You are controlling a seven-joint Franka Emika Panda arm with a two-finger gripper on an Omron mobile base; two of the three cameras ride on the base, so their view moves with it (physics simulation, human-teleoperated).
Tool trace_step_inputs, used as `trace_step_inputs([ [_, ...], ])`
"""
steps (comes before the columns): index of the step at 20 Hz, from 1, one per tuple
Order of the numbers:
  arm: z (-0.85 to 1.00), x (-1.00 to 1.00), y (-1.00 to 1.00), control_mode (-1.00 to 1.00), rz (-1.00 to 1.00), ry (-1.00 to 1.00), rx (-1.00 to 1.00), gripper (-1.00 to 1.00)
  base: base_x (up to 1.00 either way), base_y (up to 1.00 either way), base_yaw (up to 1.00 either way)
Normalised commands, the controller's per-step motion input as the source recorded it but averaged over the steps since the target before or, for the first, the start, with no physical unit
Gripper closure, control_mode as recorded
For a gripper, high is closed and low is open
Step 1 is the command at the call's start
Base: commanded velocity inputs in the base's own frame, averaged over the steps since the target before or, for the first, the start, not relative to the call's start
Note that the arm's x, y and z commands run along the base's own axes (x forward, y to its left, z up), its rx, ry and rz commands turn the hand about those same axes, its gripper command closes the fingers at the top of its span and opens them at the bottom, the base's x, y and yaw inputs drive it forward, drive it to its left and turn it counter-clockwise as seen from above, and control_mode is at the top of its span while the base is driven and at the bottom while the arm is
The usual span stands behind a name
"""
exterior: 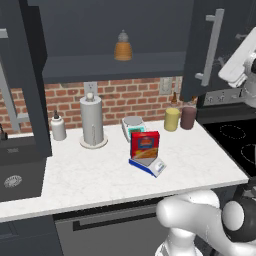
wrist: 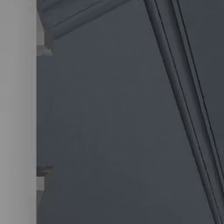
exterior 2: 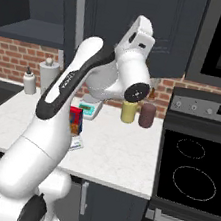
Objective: Pick the boxed food and place it on the digital scale for weighing, and close the cabinet.
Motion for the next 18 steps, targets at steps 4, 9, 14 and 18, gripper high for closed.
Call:
trace_step_inputs([
  [4, -0.05, 0.97, 0.16, -1.00, 0.00, 0.30, 0.00, -1.00, 0.00, 0.00, 0.00],
  [9, -0.29, 0.82, 0.18, -1.00, 0.00, 0.20, 0.00, -1.00, 0.00, 0.00, 0.00],
  [14, -0.50, 0.73, 0.08, -1.00, 0.00, 0.09, 0.00, -1.00, 0.00, 0.00, 0.00],
  [18, -0.53, 0.90, 0.08, -1.00, 0.00, 0.02, 0.00, -1.00, 0.00, 0.00, 0.00],
])
